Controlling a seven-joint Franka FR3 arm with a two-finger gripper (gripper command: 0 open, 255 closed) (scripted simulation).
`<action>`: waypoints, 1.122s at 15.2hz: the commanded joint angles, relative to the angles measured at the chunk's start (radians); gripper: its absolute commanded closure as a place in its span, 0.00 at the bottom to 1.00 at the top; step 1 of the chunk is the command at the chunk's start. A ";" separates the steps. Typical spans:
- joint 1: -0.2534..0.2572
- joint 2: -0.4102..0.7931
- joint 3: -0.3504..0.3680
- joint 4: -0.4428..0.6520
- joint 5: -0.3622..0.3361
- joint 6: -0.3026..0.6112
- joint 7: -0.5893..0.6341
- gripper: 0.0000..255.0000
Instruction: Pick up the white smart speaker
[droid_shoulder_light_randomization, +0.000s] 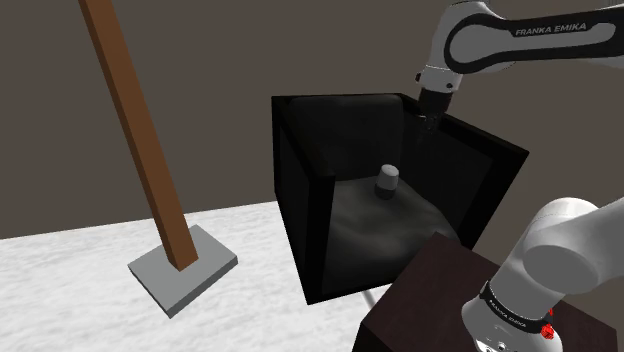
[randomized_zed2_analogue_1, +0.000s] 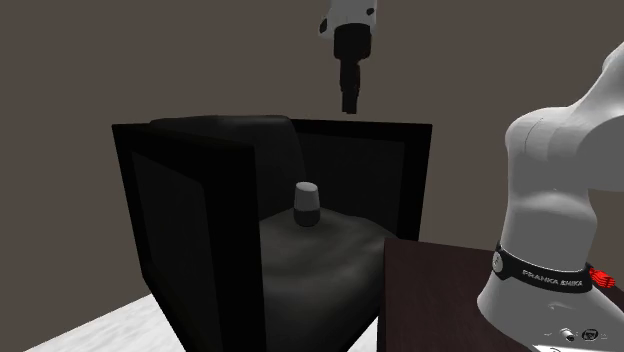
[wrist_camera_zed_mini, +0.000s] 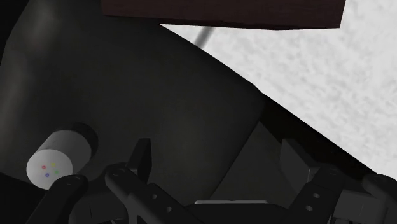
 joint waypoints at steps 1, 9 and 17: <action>-0.006 0.052 -0.026 -0.005 -0.015 0.066 -0.033 0.00; -0.025 0.275 -0.130 0.013 -0.040 0.302 -0.166 0.00; -0.036 0.555 -0.218 0.121 0.025 0.497 -0.328 0.00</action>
